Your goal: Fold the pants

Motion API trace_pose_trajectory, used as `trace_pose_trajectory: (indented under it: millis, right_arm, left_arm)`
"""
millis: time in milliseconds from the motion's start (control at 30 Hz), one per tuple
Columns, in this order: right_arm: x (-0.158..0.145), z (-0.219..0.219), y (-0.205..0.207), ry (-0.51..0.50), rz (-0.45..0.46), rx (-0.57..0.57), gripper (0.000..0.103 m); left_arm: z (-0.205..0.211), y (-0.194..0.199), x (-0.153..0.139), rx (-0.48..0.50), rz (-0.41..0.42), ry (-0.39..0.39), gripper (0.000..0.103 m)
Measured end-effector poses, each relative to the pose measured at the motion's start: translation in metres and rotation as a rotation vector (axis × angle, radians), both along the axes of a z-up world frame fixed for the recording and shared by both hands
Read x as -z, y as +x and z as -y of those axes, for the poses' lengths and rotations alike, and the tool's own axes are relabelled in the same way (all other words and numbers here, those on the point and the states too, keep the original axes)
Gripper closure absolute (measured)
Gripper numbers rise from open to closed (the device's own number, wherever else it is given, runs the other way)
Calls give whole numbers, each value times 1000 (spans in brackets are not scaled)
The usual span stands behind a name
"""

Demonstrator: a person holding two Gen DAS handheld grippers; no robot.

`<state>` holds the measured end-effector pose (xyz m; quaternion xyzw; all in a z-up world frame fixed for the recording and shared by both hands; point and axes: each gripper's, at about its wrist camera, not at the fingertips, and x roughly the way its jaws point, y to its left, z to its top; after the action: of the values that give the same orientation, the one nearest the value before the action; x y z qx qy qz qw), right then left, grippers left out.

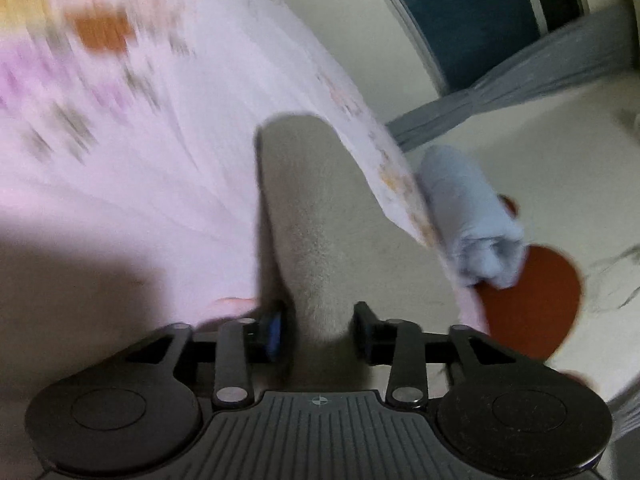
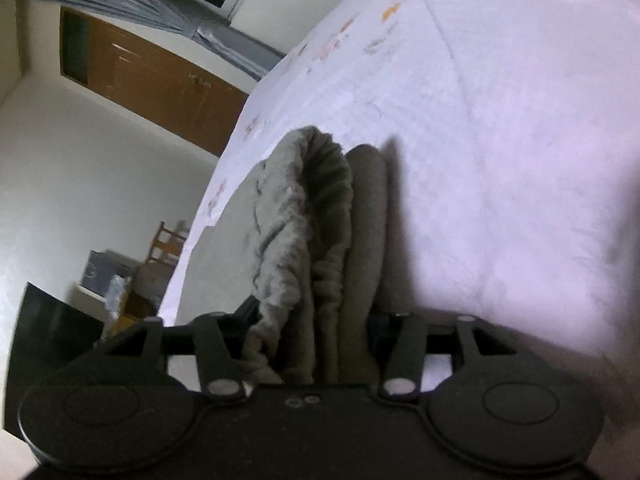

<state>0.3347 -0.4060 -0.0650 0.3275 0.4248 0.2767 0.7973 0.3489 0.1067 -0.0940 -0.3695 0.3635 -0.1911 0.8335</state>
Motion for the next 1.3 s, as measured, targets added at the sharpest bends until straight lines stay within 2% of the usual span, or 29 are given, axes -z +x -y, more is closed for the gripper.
trace_pose_trajectory:
  millis: [33,67,100,167,233,300,333,367,433,467,533,567,600,633,667,733,800,833,867,933,967,1000,1067,1167,1300]
  right_arm:
    - [-13,9,-11,-49,38,42,49]
    - [-27,15,-22,-109,81,95,45]
    - [-42,18,-39,-170,127,132,48]
    - [-70,7,-63,-288,230,133,49]
    - [-92,-25,-84,-417,338,111,50]
    - [-101,-54,-88,-509,416,77,50]
    - [-102,-74,-92,-588,463,63,51]
    - [-100,-91,-92,-639,479,30,51]
    - [-86,-115,-86,-756,445,-16,53]
    - [-77,-120,-84,-819,438,-33,53]
    - [-55,-120,-85,-911,421,-69,50]
    - [-50,-119,-84,-918,411,-66,37]
    - [-47,-116,-78,-869,373,-62,38]
    - [-47,-103,-76,-773,323,-44,38]
    - [-51,-98,-74,-698,320,-10,41]
    - [-74,-78,-93,-606,365,69,44]
    - [-95,-59,-118,-568,388,145,43]
    - [-106,-50,-138,-557,430,185,39]
    - [-115,-44,-158,-561,470,203,26]
    - [-128,-40,-198,-632,557,229,18]
    - [-132,-41,-216,-655,593,231,9]
    - [-134,-42,-221,-666,615,231,6]
    - [-139,-45,-250,-662,644,234,6]
    - [-137,-48,-286,-676,623,243,6]
    - [-133,-61,-323,-666,676,262,6]
  left_arm:
    - [-1,-10,-15,-31,22,98,46]
    - [0,-24,-28,-76,44,190,28]
    - [3,-37,-39,-101,65,259,21]
    - [25,-56,-58,-125,119,438,21]
    - [49,-65,-67,-137,149,577,21]
    - [62,-71,-66,-155,151,652,21]
    - [72,-70,-69,-162,154,674,20]
    - [83,-69,-69,-156,155,701,20]
    - [92,-72,-61,-156,120,775,20]
    - [94,-76,-55,-152,119,771,19]
    - [86,-80,-45,-161,124,752,9]
    - [82,-82,-41,-168,115,735,7]
    - [75,-85,-41,-173,117,707,7]
    - [70,-89,-43,-186,115,694,7]
    - [66,-93,-47,-200,120,704,7]
    - [60,-112,-60,-229,163,757,7]
    - [56,-134,-72,-259,183,789,7]
    - [53,-147,-79,-269,198,790,7]
    - [53,-162,-86,-274,214,794,6]
    - [57,-183,-96,-280,233,823,0]
    - [62,-195,-101,-288,245,838,0]
    - [69,-210,-105,-287,258,849,0]
    - [81,-231,-113,-266,267,859,0]
    - [97,-270,-124,-256,320,847,0]
    - [112,-306,-129,-277,355,877,0]
